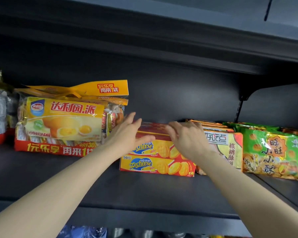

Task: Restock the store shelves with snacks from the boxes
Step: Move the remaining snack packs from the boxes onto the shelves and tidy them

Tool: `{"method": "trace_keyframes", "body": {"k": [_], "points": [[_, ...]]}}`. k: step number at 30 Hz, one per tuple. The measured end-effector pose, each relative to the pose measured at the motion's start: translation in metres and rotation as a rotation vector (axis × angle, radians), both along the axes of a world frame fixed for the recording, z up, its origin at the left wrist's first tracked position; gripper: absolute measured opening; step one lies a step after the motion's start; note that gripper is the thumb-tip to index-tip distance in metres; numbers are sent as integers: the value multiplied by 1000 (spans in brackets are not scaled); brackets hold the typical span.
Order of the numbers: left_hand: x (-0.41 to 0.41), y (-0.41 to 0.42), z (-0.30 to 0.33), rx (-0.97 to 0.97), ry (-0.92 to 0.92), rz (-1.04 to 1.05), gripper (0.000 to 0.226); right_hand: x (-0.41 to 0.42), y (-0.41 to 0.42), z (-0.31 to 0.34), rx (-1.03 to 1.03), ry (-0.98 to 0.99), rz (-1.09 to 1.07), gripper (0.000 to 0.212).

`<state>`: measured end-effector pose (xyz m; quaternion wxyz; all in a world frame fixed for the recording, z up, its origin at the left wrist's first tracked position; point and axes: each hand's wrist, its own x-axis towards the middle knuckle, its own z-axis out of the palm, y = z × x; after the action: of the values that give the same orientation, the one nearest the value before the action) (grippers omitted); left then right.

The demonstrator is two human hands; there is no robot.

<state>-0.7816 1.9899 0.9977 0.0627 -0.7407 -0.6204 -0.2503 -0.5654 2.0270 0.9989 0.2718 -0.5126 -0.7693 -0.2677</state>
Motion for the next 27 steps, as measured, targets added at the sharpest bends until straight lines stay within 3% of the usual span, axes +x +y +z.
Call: {"method": "trace_keyframes", "body": {"k": [2,5,15,27], "points": [[0,-7,-17,129,219,-60,90,3,-13,-28,149,-107,96,57],[-1,-4,-35,228,395,-59,85,4,-16,-50,98,-214,22,68],[-24,-45,-48,232,285,6,83,-11,-40,-52,45,-173,-76,66],[-55,-106,-58,142,201,91,70,-51,-97,-54,159,-91,168,53]]}}
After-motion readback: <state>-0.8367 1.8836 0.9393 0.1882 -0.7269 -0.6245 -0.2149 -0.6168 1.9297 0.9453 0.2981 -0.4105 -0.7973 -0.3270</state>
